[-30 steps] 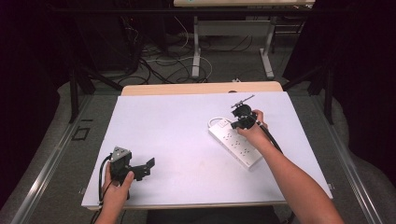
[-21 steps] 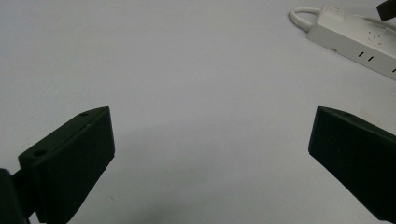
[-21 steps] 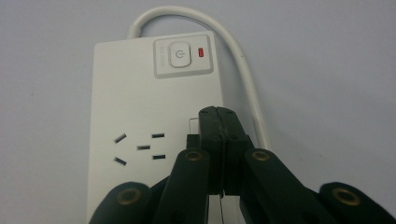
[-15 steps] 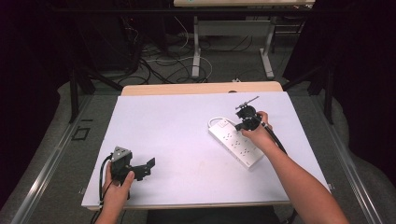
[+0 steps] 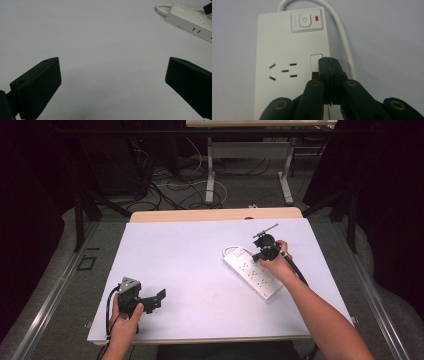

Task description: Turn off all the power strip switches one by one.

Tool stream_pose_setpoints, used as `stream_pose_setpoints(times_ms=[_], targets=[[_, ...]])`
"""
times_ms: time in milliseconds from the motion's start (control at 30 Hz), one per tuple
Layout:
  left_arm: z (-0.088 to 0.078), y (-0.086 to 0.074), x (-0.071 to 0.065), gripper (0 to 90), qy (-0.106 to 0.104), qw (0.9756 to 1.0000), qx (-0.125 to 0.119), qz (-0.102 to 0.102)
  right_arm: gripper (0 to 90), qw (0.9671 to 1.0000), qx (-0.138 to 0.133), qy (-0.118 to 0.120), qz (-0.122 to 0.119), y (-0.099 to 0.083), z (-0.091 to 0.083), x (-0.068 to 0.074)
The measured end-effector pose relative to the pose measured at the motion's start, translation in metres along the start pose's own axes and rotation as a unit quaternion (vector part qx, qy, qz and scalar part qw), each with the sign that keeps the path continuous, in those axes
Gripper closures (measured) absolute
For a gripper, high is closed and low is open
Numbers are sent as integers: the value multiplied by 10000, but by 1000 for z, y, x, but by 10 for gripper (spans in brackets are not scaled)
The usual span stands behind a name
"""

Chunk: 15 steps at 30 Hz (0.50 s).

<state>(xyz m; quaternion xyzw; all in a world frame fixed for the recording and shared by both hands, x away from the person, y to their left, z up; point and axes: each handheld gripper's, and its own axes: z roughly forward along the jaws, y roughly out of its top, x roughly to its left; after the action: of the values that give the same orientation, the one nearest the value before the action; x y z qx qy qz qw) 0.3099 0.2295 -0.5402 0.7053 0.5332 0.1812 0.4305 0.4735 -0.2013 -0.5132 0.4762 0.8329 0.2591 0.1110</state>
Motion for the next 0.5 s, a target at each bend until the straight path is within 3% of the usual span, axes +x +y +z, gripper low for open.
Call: stream_pose_setpoints(times_ms=[333,400,500], targets=[[0,0,0,3,8,10000,14,7,900,10000,2,-8,74,0,0,1],[0,0,0,3,9,10000,16,12,900,9999,-144,73,52,-1,2,0],[0,0,0,3,9,10000,14,11,900,10000,-28,2,-24,-1,0,1]])
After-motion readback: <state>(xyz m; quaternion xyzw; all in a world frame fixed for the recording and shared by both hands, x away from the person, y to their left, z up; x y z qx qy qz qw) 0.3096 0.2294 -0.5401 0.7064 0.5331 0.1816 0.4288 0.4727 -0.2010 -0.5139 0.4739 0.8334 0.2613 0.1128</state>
